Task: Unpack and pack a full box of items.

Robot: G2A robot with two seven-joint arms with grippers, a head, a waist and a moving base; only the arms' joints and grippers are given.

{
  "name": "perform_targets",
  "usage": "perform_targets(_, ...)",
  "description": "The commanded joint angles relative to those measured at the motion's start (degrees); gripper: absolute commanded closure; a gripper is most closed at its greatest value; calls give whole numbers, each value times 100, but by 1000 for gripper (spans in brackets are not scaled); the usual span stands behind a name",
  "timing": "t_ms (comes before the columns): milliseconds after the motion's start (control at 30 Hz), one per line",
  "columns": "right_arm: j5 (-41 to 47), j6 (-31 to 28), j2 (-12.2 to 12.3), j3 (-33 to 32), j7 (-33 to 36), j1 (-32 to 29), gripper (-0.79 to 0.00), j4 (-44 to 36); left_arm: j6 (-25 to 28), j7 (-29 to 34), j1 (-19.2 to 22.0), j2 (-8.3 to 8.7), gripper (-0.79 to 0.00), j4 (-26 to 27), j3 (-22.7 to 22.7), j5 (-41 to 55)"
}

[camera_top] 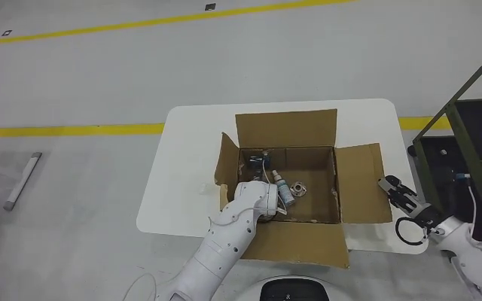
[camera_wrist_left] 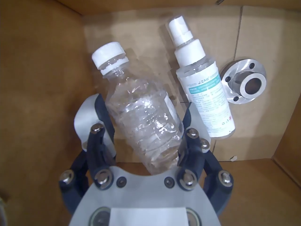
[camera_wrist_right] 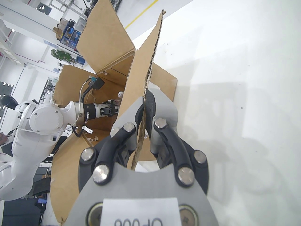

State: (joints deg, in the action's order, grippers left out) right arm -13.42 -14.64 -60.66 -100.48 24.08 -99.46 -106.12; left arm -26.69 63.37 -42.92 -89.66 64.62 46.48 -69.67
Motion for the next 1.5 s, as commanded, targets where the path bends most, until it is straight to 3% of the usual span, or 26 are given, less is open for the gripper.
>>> perform_targets(0,-8,9,-2,1,-6,-1,0,0,1,24,5,-9,-696,-50,0,-54)
perform_targets(267,-42,5,-13,14,-26,1,0,-2,58,34,-55,-53,-748,-170,100,36)
perform_targets(367,-59,9,-16,13,-23,-1,0,-7,87,28,-67,-67,-686,-199,118,25)
perform_targets(400,-60,9,-17,13,-24,-2,0,-9,88,17,-74,-71,-600,-206,131,25)
perform_targets(433,-61,10,-18,13,-24,-5,0,-12,90,3,-81,-74,-388,-216,144,18)
perform_targets(467,-66,4,-19,11,-30,-7,0,-17,91,-9,-88,-76,-323,-224,159,11)
perform_targets(500,-68,2,-21,10,-33,-10,0,-19,95,-14,-97,-78,-172,-229,175,13)
perform_targets(533,-70,2,-22,9,-34,-13,0,-22,100,-18,-103,-80,-117,-230,190,8)
perform_targets(567,-71,1,-23,8,-35,-15,0,-24,103,-35,-118,-82,0,-219,211,23)
perform_targets(633,-72,8,-25,3,-38,-18,0,-27,123,-82,-160,-83,0,-191,264,69)
perform_targets(667,-82,14,-26,2,-38,-20,-99,-31,141,-167,-194,-83,0,-149,304,119)
perform_targets(800,-80,29,-31,10,-25,-11,-129,-59,274,-303,-305,-63,0,-37,474,265)
perform_targets(833,-77,41,-32,12,-23,-7,-169,-67,306,-304,-324,-57,0,18,516,295)
perform_targets(967,-57,56,-35,2,-19,34,-139,-91,525,-247,-359,-14,0,357,540,6)
perform_targets(1000,-57,64,-36,3,-13,44,-31,-92,549,-191,-381,-4,0,465,573,-5)
perform_targets(1033,-112,63,-34,1,5,58,0,-97,574,-150,-406,4,0,597,616,13)
perform_targets(1467,-49,108,-18,-218,54,410,0,23,988,180,-731,114,0,2288,1296,591)
